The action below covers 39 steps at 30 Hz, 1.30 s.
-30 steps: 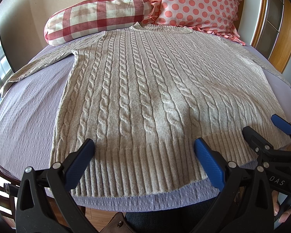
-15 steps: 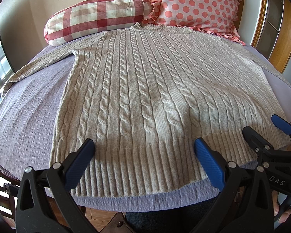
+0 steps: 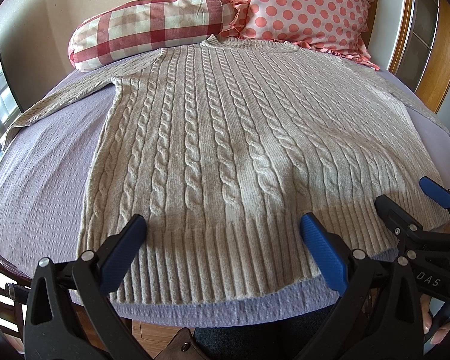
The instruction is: Fold small clothes
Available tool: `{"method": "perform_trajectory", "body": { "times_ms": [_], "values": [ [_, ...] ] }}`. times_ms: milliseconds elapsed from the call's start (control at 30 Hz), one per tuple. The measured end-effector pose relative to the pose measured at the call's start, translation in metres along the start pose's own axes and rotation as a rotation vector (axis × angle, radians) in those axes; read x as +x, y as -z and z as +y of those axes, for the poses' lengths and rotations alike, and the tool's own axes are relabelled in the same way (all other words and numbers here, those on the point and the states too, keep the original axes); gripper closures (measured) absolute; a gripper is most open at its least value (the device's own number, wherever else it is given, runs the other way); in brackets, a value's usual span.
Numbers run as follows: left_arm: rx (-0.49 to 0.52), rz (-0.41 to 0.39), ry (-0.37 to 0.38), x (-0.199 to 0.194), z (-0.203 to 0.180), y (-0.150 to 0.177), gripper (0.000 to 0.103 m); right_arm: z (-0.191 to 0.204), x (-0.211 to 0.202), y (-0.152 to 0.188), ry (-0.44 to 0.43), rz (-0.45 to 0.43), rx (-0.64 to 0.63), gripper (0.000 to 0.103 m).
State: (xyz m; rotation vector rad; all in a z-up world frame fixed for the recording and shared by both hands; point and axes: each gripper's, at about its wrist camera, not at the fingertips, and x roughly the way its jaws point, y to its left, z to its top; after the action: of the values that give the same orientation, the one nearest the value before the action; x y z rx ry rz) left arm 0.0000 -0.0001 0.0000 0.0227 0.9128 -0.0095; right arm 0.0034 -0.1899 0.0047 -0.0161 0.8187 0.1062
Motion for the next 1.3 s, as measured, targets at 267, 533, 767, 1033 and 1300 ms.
{"method": "perform_trajectory", "body": {
  "times_ms": [267, 533, 767, 1033, 1300],
  "values": [
    [0.003, 0.001, 0.0, 0.0, 0.0, 0.0, 0.002, 0.0, 0.002, 0.0, -0.024, -0.007, -0.021, 0.001],
    [0.024, 0.009, 0.031, 0.001, 0.004, -0.008, 0.002, -0.087, -0.013, -0.034, -0.113, -0.059, 0.17, 0.001],
    [-0.058, -0.091, 0.055, 0.001, 0.028, -0.037, 0.002, -0.275, -0.005, -0.087, 0.023, -0.119, 0.658, 0.001],
    [-0.134, -0.232, 0.175, -0.001, 0.059, -0.069, 0.002, -0.422, 0.046, -0.097, 0.197, -0.103, 1.05, 0.052],
    [-0.209, -0.267, 0.169, 0.005, 0.102, -0.091, 0.002, -0.443, 0.066, -0.084, 0.341, -0.109, 1.154, 0.059]
  ]
}}
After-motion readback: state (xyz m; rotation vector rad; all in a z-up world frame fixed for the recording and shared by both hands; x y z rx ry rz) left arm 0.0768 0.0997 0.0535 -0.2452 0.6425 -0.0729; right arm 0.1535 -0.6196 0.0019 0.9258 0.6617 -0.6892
